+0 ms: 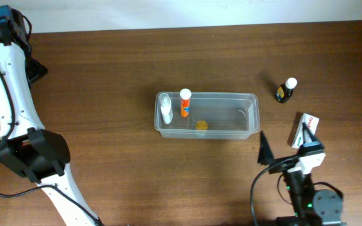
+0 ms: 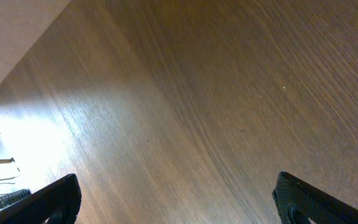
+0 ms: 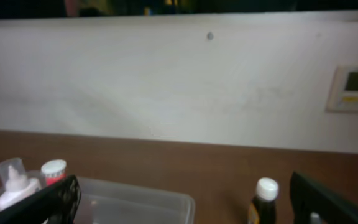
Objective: Pack container
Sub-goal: 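Lift the right gripper and move it over the dark syrup bottle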
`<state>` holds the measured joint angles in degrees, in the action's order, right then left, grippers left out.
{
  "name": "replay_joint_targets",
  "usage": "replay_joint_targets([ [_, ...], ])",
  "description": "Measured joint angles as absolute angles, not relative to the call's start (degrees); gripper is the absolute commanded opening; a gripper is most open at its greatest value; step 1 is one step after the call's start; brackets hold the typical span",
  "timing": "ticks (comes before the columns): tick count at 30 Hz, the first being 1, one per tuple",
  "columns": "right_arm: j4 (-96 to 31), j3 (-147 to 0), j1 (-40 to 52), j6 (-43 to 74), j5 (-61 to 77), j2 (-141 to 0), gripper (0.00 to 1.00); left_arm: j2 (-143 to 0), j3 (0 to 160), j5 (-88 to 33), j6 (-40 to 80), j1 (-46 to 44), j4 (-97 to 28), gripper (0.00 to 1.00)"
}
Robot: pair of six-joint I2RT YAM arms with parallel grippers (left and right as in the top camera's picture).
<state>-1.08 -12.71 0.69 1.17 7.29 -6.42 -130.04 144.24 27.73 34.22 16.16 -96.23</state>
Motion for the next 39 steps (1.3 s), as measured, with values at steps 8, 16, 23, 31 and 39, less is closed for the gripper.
replay_joint_targets([
  [8,-16.88,-37.89,0.71,-0.95,4.99,-30.13,0.98,-130.04,144.24,27.83,34.04,16.16,-96.25,0.99],
  [16,-45.1,-77.76,0.69,-3.25,-0.19,-63.07,0.98,-130.04,144.24,27.92,33.98,16.16,-96.23,0.99],
  [23,-58.37,-105.34,0.69,-3.46,-3.25,-84.84,0.98,-130.04,144.24,27.92,34.02,16.16,-96.27,0.99],
  [31,-61.39,-108.47,0.27,-3.49,-5.85,-92.18,0.98,-130.04,144.24,27.92,34.02,16.16,-96.25,0.99],
  [39,-67.77,-108.73,-6.61,-6.94,-2.63,-99.04,0.97,-130.04,144.24,27.92,34.02,16.16,-96.25,0.99],
])
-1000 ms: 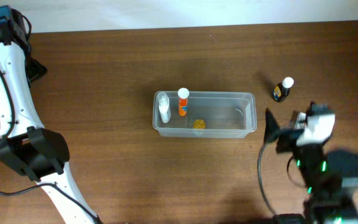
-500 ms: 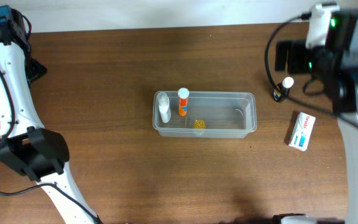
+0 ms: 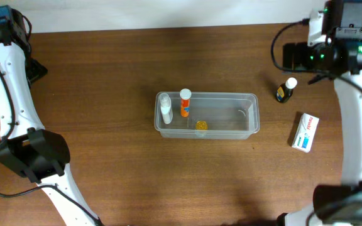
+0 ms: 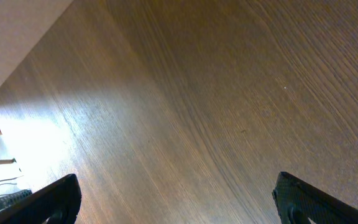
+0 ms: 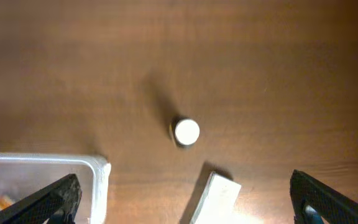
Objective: Pack container
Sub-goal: 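Lift the right gripper and move it over the dark syrup bottle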
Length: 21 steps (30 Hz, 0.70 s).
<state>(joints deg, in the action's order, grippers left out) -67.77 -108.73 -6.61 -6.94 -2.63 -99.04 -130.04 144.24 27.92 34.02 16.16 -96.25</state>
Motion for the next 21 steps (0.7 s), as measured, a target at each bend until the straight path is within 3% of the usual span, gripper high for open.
replay_joint_targets([
  [8,-69.82,-108.75,-12.05,-12.03,6.9,-108.01,0.9,-130.04,144.24,27.92,34.02,16.16,-96.27,1.0],
  [21,-69.73,-108.75,-12.56,-16.84,9.19,-116.05,0.8,-130.04,144.24,27.92,34.0,16.16,-96.25,0.99],
])
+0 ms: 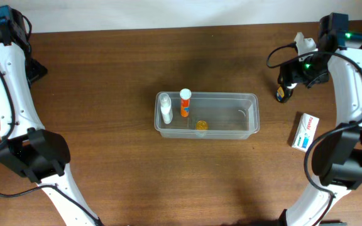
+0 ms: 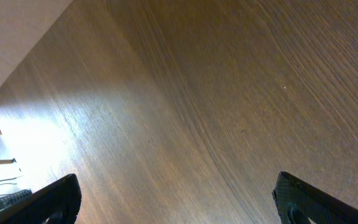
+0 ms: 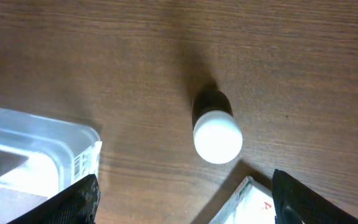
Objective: Pack container
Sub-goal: 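Lift the right gripper and move it over the dark syrup bottle, then lower the right gripper and close it on the syrup bottle cap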
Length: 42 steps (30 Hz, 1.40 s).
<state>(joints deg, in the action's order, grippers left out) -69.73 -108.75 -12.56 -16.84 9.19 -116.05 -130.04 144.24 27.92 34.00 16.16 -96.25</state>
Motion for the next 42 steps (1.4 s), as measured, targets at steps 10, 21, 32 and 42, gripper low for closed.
replay_joint_targets([
  [10,-66.52,-108.75,-12.56,-17.02,9.17,-119.02,0.77,-130.04,144.24,27.92,34.02,16.16,-96.25,0.99],
  [21,-60.73,-106.89,-12.62,-17.19,9.17,-119.11,0.64,-130.04,144.24,27.92,34.0,16.16,-96.27,0.99],
  [32,-59.31,-103.68,-12.67,-17.21,5.82,-119.22,0.49,-130.04,144.24,27.92,34.02,16.16,-96.25,1.0],
  [42,-59.59,-102.94,-13.21,-17.19,5.21,-119.22,0.47,-130.04,144.24,27.92,34.0,16.16,-96.27,0.99],
])
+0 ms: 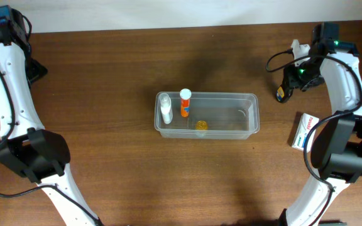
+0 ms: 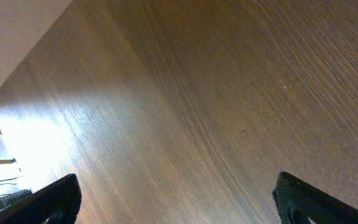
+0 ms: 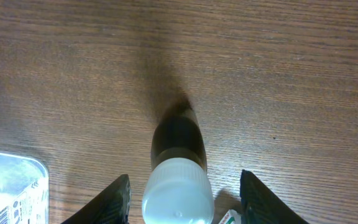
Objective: Pack container
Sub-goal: 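Lower the right gripper and close it on the syrup bottle cap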
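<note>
A clear plastic container (image 1: 249, 103) stands mid-table and holds a white bottle (image 1: 165, 108), an orange tube (image 1: 185, 102) and a small yellow item (image 1: 200, 125). To the right of it a dark bottle with a white cap (image 1: 282, 93) stands upright. My right gripper (image 3: 185, 202) is open directly over it, one finger (image 3: 107, 202) on each side of the cap (image 3: 178, 198), and neither touches it. A white box (image 1: 304, 132) lies nearer the front. My left gripper (image 2: 179, 205) is open over bare wood at the far left.
In the right wrist view the container's corner (image 3: 8, 190) shows at lower left and the white box's corner (image 3: 229, 218) sits just beside the bottle. The table's back edge and the wall run close behind the right arm (image 1: 341, 59).
My right gripper is lower and centred on the dark bottle, whose cap now sits between the open fingers. The left arm and the container's contents have not moved.
First my right arm was low at the table's front right, its camera facing the wall. Then it was at the back right, high above the dark bottle, then nearer to it. Now its open fingers flank the cap. The left arm stayed still throughout.
</note>
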`<state>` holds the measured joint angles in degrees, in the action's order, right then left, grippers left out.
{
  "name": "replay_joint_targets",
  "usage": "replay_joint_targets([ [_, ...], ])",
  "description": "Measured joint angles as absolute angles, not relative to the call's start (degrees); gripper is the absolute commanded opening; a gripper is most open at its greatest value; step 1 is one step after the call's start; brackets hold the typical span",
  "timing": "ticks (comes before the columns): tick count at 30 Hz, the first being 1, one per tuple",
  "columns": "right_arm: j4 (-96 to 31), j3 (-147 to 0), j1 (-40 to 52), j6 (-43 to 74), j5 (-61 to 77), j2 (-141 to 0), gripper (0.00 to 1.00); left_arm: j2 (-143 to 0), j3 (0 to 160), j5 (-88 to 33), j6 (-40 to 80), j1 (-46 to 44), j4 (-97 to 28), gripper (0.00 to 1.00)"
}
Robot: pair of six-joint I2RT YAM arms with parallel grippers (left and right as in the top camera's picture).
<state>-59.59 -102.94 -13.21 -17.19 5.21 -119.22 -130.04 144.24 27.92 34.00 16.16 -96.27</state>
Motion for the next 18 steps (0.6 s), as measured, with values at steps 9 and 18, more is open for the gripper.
replay_joint_targets([
  [9,-59.72,-102.45,-13.21,-17.21,5.19,-119.22,0.45,-130.04,144.24,27.92,34.0,16.16,-96.25,0.99],
  [18,-59.99,-102.08,-13.21,-17.19,5.19,-119.22,0.45,-130.04,144.24,27.92,34.0,16.16,-96.25,0.99],
])
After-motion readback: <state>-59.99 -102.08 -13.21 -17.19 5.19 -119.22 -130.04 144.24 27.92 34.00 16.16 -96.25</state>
